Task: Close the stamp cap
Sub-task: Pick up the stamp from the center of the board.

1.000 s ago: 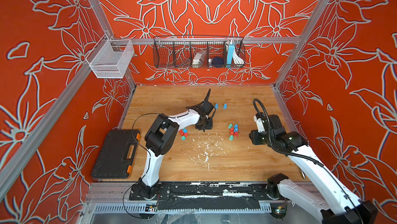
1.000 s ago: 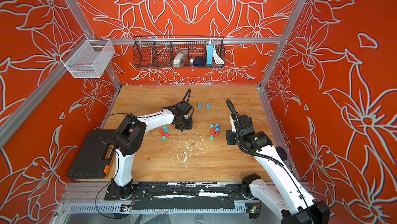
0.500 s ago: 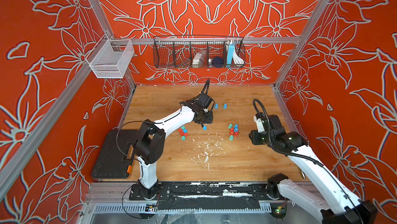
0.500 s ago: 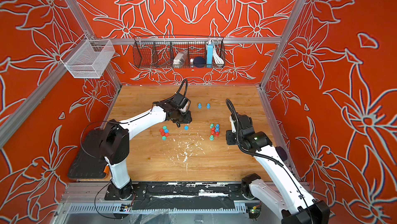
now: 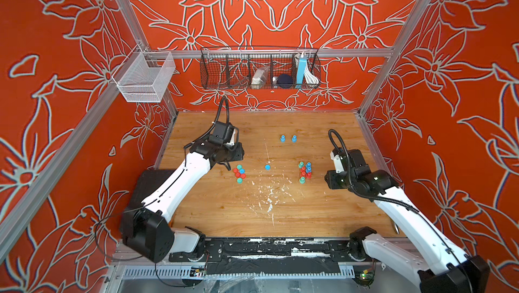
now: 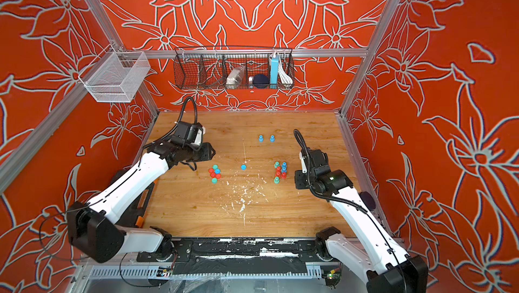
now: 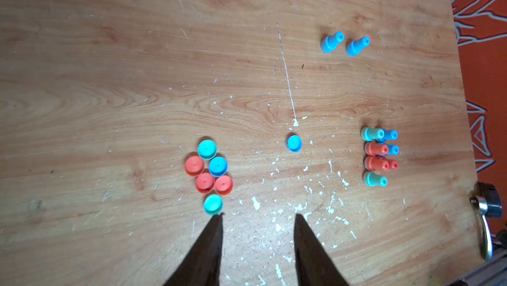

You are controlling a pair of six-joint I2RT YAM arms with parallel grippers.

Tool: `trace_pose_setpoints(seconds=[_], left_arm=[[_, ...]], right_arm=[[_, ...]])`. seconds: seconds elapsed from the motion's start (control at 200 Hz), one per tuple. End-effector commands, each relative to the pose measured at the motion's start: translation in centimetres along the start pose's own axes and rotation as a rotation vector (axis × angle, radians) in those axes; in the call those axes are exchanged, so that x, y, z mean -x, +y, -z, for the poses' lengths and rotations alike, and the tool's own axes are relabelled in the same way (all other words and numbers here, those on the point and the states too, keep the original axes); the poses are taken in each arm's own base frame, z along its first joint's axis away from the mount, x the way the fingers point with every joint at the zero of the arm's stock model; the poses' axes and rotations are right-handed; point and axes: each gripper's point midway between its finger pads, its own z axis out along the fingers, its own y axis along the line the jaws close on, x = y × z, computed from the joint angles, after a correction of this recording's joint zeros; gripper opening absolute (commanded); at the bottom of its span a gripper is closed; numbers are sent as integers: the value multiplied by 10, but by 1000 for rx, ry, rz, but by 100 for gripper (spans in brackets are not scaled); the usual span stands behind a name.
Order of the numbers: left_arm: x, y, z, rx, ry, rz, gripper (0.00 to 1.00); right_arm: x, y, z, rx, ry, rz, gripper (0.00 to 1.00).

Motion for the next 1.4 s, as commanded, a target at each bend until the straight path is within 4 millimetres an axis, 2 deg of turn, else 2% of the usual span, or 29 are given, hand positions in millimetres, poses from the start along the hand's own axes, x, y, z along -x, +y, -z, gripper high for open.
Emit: trace_pose_setpoints(seconds=[0.0,0.21,0.36,0.555,0.716,0.911,1.086,1.256,1.396], left_arm=[[-14,18,6,28,-9,-24,43],[-41,41,-1,59,12,-31,43],[-36,35,6,21,-22,-20,43],[-36,36,9,26,-25,-20,44],[-39,39,11,37,-23,-13,43],[-37,41,17,49,-52,-18,44],[-35,43,20,60,-59,-20,44],[-36,44,20,66,-59,-18,43],[-37,44,21,66,-60,-17,43]], right_arm=[[-4,-4,-3,-31,25,-5,44],[-4,-7,-10,-62,81,7,44],[3,-10,-18,-109,133,22,45],[34,-7,-32,-142,163,49,46],[59,-1,-55,-163,225,78,46],[74,7,-81,-157,277,101,45],[79,12,-102,-144,303,90,45],[73,15,-122,-141,353,87,43],[70,20,-130,-139,359,87,42]])
